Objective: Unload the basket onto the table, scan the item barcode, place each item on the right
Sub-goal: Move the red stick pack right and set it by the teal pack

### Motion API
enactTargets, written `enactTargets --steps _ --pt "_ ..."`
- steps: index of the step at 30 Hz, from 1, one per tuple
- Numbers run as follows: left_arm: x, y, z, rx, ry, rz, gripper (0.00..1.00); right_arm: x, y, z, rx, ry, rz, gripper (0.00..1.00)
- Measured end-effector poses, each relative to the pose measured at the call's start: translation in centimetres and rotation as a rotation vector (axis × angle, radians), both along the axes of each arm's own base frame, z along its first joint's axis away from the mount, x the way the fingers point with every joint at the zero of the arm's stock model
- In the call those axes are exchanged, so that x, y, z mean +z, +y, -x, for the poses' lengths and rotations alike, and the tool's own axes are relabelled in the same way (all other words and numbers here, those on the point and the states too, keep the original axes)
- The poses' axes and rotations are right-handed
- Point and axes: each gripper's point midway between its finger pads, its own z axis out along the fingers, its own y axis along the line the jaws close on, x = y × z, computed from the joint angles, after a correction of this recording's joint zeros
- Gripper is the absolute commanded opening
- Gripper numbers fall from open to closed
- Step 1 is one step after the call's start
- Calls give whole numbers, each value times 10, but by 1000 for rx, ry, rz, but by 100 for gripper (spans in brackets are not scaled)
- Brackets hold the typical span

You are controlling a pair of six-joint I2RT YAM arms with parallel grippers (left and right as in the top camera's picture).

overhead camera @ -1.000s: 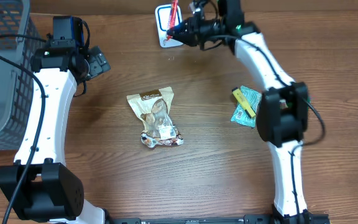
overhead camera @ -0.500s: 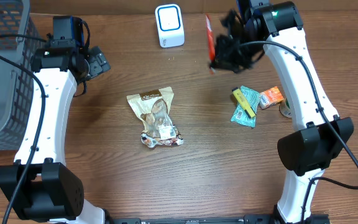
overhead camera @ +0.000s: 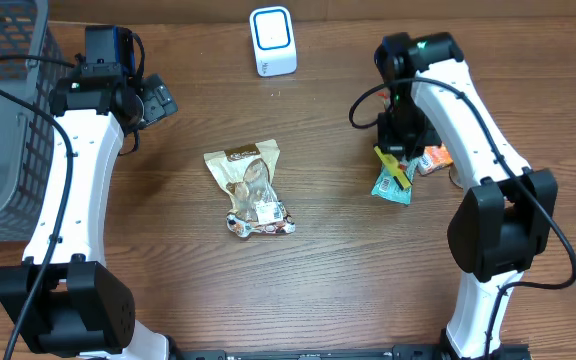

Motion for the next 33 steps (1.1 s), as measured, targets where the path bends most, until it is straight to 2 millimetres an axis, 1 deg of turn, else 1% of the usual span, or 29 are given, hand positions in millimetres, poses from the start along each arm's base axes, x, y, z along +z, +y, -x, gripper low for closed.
enactTargets --steps 2,6,8,10,14,16,18,23,29,33 --pt "0 0 0 0 0 0 100 -14 -9 7 -6 27 44 5" --pt "0 0 0 0 0 0 100 -32 -16 13 -7 48 79 5" --pt "0 0 0 0 0 0 100 -39 -18 16 -6 57 91 12" --pt "0 0 0 0 0 0 100 -43 -21 17 -4 58 103 13" --pt "0 0 0 0 0 0 100 -45 -22 15 -8 47 112 15" --pt "0 0 0 0 0 0 100 -45 -22 15 -8 44 113 24" --pt "0 0 0 0 0 0 100 -45 -22 14 -7 42 115 27" --pt "0 0 0 0 0 0 100 -45 -23 14 -11 40 120 41" --pt "0 0 0 0 0 0 100 -45 -23 13 -12 34 119 44" --pt "0 0 0 0 0 0 100 -48 -14 9 -23 22 69 44"
